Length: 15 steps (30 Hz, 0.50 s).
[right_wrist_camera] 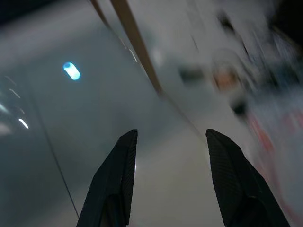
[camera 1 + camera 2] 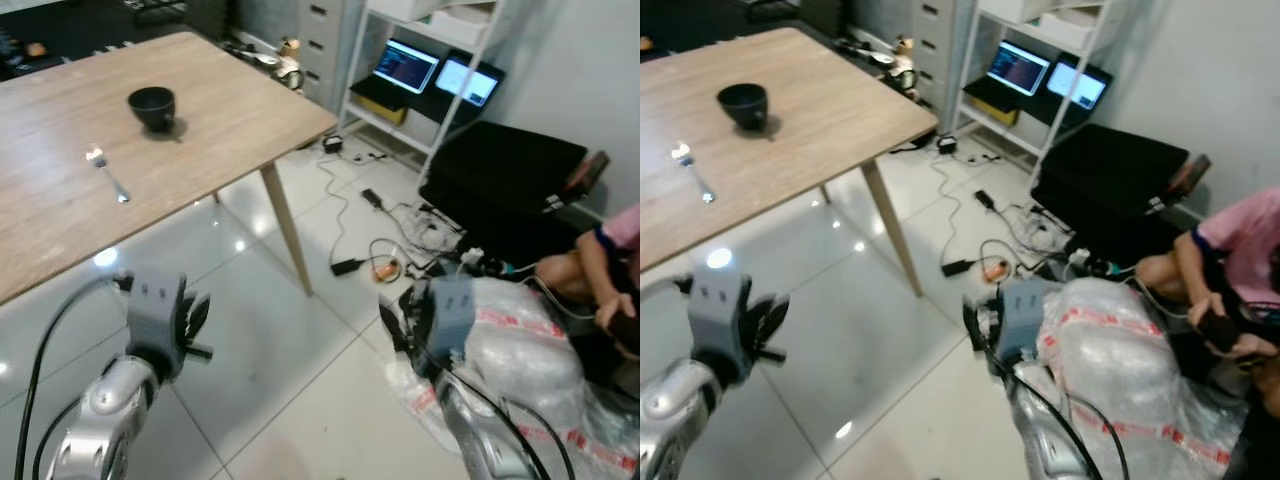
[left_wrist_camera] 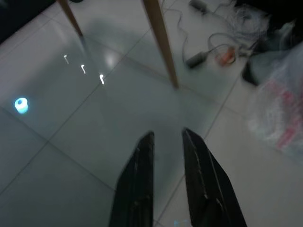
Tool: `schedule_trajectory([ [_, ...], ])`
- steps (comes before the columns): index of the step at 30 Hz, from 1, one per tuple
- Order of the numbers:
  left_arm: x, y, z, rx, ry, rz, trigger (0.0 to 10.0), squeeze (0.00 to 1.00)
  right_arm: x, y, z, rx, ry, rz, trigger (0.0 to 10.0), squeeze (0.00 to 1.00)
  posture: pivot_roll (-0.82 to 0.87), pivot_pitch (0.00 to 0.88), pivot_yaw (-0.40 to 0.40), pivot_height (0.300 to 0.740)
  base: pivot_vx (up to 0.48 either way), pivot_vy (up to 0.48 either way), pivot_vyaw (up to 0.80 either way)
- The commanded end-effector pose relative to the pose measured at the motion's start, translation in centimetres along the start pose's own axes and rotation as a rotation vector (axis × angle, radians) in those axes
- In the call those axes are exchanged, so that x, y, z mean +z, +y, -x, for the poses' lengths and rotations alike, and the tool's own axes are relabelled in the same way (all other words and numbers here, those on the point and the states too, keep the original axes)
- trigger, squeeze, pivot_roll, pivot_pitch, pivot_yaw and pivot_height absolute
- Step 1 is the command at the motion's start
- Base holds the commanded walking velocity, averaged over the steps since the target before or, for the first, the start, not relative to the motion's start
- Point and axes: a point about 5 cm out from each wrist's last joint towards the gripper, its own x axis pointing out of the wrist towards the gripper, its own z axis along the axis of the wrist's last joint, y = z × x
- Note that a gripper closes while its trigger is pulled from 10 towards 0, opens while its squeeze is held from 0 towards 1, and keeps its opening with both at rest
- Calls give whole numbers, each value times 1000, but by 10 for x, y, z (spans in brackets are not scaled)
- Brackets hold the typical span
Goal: Setting the table
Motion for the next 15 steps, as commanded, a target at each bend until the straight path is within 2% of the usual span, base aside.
schedule_trajectory([
  [1,-16,5,2,16,48,-21,10000,0,-26,0,4,20,93,22,10000,0,33,56,37,740,0,0,-800],
  [2,-27,7,4,18,84,-23,10000,0,-39,-3,7,12,143,37,10000,0,34,57,36,740,0,0,-800],
  [3,-27,7,4,18,84,-23,10000,0,-39,-3,7,12,143,37,10000,0,34,57,36,740,0,0,-800],
  [5,-52,10,8,25,163,-29,10000,0,-63,-8,14,-4,240,44,10000,0,35,58,28,740,0,0,-800],
  [6,-52,10,8,25,163,-29,10000,0,-63,-8,14,-4,240,44,10000,0,35,58,28,740,0,0,-800],
  [9,-78,10,14,27,236,-41,10000,0,-89,-10,21,-21,342,26,10000,0,32,55,23,740,0,0,-788],
  [13,-95,3,17,-21,271,-53,10000,0,-105,-13,26,-61,407,0,10000,0,33,54,20,740,0,0,-788],
  [15,-108,0,20,-40,305,-101,10000,0,-112,-15,29,-84,438,-5,10000,0,35,51,16,740,0,0,-784],
])
